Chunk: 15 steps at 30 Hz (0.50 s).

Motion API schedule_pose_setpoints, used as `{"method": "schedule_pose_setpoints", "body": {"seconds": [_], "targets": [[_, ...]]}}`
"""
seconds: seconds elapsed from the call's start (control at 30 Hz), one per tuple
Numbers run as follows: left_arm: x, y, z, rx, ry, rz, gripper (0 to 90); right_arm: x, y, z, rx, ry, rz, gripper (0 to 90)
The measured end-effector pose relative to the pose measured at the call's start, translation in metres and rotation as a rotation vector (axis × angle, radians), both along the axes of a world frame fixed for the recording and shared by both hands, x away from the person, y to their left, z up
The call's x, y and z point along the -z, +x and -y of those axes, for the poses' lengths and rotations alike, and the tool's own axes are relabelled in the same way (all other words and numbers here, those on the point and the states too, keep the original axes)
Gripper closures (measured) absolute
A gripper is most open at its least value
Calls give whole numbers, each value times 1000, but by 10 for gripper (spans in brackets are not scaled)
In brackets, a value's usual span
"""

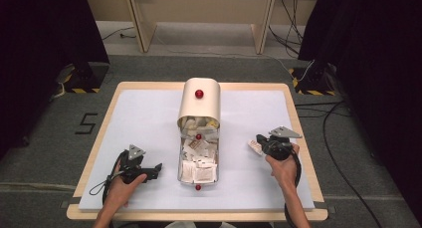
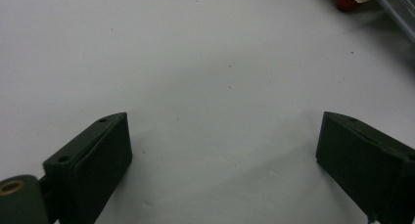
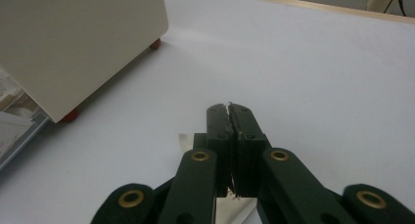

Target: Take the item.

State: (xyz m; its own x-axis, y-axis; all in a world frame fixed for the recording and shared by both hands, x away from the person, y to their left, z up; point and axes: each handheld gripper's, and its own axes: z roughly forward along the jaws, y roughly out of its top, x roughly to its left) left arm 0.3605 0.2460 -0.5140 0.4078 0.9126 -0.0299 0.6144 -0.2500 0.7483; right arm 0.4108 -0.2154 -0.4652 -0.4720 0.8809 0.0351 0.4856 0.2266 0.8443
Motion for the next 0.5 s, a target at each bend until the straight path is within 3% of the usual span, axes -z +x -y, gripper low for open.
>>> {"method": "schedule_pose_setpoints", "body": {"seconds": [0.23,0.5], "targets": [[0,0,0,-1,1,1,55,-2,-1,-2,-2,18,0,776],[0,0,0,-1,1,1,56,-7,-3,-6,16,42,-24,490]]}}
